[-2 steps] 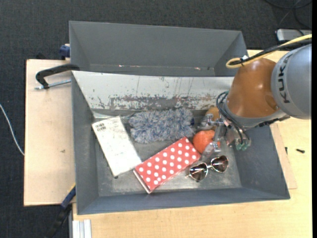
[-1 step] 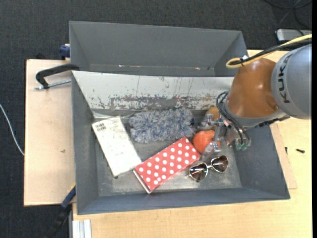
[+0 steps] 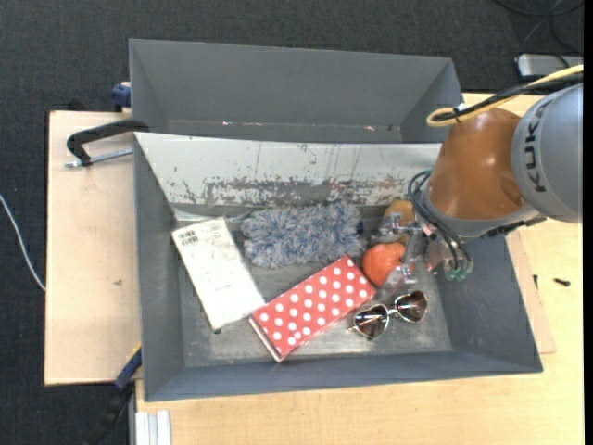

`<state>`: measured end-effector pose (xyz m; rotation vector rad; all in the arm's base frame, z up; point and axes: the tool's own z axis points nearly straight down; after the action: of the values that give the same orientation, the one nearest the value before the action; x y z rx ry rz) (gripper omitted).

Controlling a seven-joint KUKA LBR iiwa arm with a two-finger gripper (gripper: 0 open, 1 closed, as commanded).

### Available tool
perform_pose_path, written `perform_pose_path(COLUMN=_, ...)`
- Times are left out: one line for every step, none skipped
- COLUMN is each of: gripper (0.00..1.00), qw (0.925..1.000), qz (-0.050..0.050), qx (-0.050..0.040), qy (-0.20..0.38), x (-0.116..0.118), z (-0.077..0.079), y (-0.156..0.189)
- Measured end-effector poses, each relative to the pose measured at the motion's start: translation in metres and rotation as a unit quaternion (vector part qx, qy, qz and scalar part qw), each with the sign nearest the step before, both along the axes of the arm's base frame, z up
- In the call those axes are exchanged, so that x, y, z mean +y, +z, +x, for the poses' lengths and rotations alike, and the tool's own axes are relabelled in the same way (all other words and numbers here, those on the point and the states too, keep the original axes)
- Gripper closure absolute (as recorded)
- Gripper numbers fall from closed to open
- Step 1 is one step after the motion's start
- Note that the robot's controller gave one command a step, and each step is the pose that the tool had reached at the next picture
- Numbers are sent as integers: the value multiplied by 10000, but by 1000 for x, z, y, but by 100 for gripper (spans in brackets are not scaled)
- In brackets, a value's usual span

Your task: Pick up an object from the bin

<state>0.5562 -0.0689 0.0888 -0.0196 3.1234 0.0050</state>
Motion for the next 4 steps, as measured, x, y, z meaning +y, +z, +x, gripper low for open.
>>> perform_pose_path(gripper=100, qw=10000, qz=-1, qx=0, qy=2, x=0, z=0, y=0)
perform_pose_path(gripper=100, qw=10000, qz=-1, qx=0, qy=4, x=0, z=0, y=0)
perform_pose_path(gripper=100, qw=10000, qz=-2, qx=0, qy=3, x=0, z=0, y=0)
perform_pose_path(gripper=100, qw=10000, qz=-2, qx=0, qy=3, x=0, z=0, y=0)
